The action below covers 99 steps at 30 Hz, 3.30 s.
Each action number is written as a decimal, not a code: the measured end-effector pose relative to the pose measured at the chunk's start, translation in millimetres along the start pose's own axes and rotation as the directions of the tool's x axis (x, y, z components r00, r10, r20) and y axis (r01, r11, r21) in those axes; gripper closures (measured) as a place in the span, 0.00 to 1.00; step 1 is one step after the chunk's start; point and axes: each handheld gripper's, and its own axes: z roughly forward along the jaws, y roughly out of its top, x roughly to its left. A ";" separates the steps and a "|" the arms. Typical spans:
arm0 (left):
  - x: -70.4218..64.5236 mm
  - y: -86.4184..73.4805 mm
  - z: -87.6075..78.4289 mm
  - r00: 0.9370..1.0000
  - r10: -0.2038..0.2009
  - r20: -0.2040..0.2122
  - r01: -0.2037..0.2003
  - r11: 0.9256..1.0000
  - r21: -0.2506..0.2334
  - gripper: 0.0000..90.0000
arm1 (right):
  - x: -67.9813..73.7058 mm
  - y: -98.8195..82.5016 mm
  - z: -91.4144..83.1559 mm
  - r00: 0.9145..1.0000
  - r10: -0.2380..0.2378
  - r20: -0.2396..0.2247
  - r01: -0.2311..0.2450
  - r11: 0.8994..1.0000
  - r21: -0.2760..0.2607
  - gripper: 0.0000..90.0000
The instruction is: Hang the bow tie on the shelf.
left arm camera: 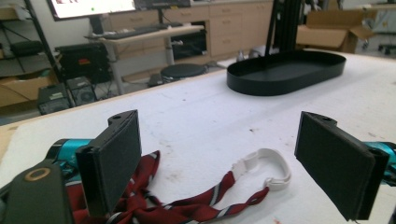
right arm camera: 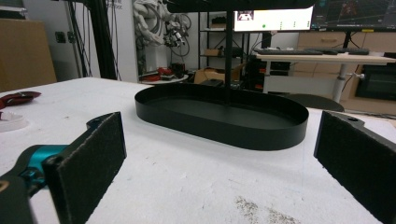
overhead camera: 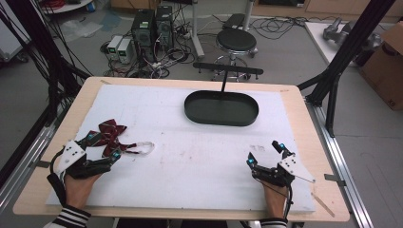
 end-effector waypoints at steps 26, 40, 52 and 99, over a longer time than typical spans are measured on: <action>-41.1 44.3 85.2 0.953 0.164 0.256 -0.281 0.797 0.534 0.31 | -0.3 0.1 -0.4 1.000 0.004 0.000 -0.004 1.000 -0.003 0.01; -46.6 36.5 107.9 0.945 0.156 0.287 -0.312 0.691 0.652 0.39 | -0.5 -0.1 -0.5 1.000 0.003 0.000 -0.003 1.000 -0.006 0.01; -49.4 33.1 120.2 0.938 0.130 0.321 -0.330 0.619 0.713 0.58 | -1.0 -0.1 -0.5 1.000 0.002 0.002 -0.002 1.000 -0.010 0.01; -29.1 50.1 116.3 0.977 -0.017 0.215 -0.133 0.735 0.665 0.97 | -1.1 -0.2 -0.6 1.000 -0.004 0.004 0.004 1.000 -0.015 0.01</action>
